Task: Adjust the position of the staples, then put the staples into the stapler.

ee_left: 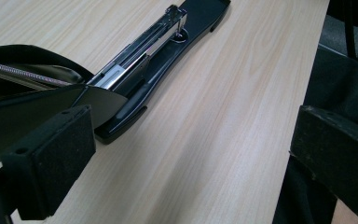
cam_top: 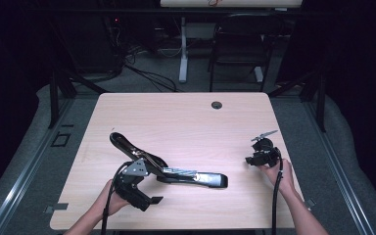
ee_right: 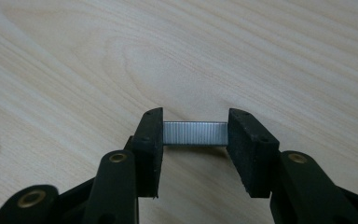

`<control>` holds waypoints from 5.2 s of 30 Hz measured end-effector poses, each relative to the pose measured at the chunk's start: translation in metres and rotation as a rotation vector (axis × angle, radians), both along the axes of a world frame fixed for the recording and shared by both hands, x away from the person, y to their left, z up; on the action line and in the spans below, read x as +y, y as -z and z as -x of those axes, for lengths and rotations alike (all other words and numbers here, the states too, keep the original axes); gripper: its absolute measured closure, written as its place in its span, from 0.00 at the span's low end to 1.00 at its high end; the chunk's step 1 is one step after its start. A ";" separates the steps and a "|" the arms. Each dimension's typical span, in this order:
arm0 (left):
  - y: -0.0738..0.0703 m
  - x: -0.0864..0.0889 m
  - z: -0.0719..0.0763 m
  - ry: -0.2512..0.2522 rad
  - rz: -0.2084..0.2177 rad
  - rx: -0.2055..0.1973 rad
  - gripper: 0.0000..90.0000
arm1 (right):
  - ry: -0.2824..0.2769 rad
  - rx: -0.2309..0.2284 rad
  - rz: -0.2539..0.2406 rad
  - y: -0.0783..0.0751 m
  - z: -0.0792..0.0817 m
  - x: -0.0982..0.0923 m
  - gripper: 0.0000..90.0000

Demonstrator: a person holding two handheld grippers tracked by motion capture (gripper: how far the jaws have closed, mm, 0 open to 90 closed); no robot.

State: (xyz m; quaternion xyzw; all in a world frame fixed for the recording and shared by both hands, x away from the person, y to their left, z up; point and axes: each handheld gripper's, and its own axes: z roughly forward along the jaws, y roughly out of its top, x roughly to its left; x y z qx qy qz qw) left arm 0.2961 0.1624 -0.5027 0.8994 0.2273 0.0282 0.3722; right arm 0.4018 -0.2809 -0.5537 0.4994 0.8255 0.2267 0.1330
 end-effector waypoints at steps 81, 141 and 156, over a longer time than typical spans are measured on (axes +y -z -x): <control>0.002 0.000 -0.010 0.028 0.020 0.002 0.00 | -0.128 0.061 0.068 -0.014 0.049 0.056 0.33; 0.005 -0.005 -0.008 0.039 -0.034 0.013 0.00 | -0.039 0.188 0.089 -0.009 0.042 0.039 0.75; 0.005 -0.005 -0.008 0.039 -0.043 0.012 0.00 | -0.057 0.233 0.088 -0.008 0.043 0.037 0.86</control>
